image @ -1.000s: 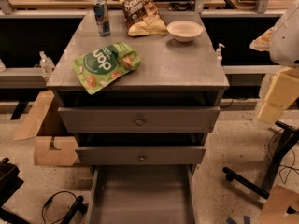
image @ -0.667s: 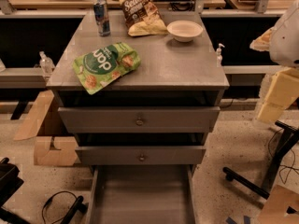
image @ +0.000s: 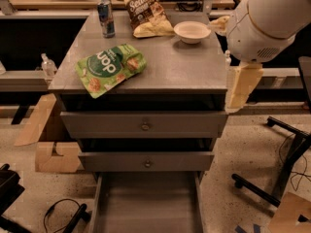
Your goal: Place green rice chip bag into bottom drawer
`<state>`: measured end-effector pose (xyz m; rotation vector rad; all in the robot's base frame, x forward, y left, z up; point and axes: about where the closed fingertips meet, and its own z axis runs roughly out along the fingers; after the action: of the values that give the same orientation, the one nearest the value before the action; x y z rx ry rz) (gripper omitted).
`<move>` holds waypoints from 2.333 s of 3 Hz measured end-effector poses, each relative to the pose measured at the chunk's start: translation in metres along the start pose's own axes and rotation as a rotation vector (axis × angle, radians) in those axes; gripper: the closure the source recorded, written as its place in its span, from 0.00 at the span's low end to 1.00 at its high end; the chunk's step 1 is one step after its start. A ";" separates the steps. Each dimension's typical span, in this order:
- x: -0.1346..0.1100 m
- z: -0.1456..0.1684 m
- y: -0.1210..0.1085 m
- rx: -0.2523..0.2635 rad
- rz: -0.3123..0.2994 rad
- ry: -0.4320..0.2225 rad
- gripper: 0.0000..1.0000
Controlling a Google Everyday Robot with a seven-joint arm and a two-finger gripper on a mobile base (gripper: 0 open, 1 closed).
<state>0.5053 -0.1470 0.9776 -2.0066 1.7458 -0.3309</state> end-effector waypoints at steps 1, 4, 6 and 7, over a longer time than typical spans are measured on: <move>0.000 0.000 0.000 0.000 0.000 0.000 0.00; -0.073 0.073 -0.094 0.058 -0.200 -0.127 0.00; -0.142 0.147 -0.153 0.029 -0.364 -0.102 0.00; -0.172 0.184 -0.160 -0.023 -0.439 -0.089 0.00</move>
Offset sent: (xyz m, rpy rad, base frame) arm 0.0444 0.0378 -0.0046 0.0434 -0.0551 0.1046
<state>0.7015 0.0697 0.9159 -2.3738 1.2489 -0.3537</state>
